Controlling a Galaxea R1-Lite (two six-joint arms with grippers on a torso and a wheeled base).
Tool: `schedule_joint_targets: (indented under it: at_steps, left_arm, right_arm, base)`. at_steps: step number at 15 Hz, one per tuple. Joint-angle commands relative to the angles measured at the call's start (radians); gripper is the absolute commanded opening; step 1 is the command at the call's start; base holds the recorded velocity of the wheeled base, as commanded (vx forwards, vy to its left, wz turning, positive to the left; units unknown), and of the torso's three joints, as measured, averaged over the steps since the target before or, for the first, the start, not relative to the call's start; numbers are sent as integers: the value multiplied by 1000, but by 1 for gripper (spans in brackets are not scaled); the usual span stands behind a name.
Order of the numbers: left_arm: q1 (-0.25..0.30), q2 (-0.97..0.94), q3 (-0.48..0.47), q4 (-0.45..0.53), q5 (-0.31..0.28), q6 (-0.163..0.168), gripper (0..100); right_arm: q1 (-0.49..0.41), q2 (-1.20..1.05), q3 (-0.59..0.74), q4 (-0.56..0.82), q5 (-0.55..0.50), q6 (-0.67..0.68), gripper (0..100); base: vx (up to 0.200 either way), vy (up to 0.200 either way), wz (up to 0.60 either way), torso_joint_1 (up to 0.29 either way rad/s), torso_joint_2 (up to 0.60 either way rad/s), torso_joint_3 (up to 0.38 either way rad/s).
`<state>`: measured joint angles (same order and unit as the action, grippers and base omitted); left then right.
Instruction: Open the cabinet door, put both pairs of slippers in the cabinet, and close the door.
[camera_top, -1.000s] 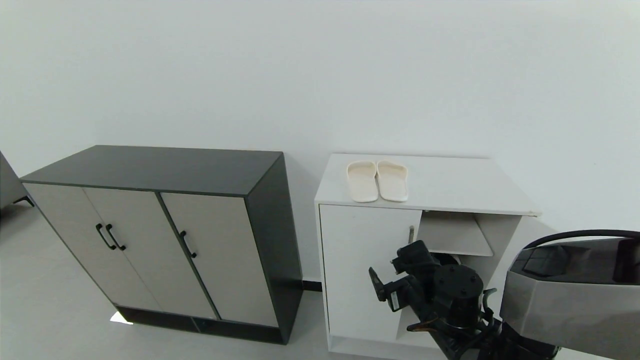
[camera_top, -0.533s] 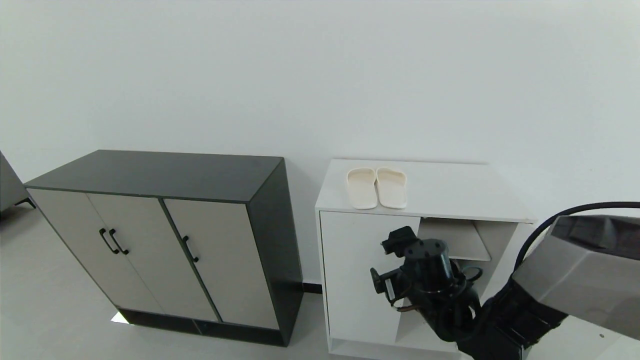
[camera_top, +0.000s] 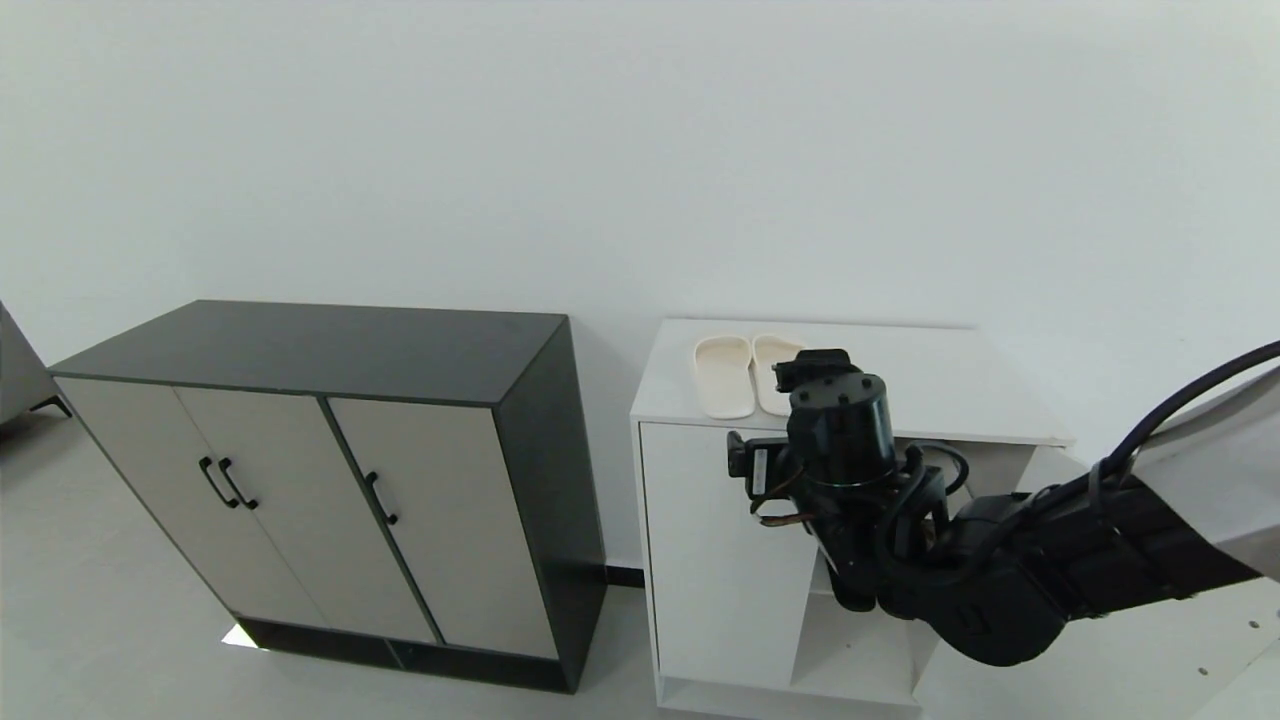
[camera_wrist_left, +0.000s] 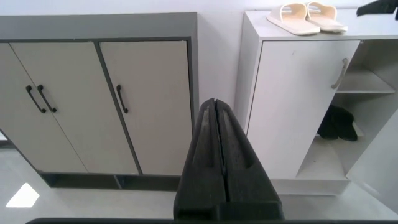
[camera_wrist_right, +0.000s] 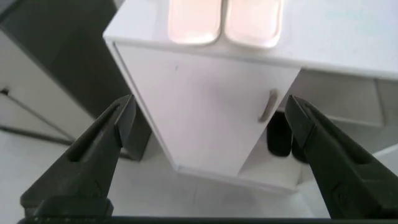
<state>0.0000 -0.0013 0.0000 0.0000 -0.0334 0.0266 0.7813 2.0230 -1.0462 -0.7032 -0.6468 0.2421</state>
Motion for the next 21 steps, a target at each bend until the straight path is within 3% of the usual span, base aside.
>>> schedule_joint_targets:
  at_steps: [1,3,15,21]
  left_arm:
    - [0,1,0,0,0,-1,0]
    - [0,1,0,0,0,-1,0]
    - [0,1,0,0,0,-1,0]
    - [0,1,0,0,0,-2,0]
  right_arm:
    - [0,23,23,-42,-7,-24,100]
    - [-2,45,41,-119,-7,-64,100]
    - [-11,71,48,-124,-4,-64,100]
    - [-34,126,3,-117,33,-61,100]
  base:
    - [200,0,0,7,7,-7]
    - [200,0,0,2,2,2]
    - [200,0,0,4,1,1]
    - [0,0,0,0,0,0]
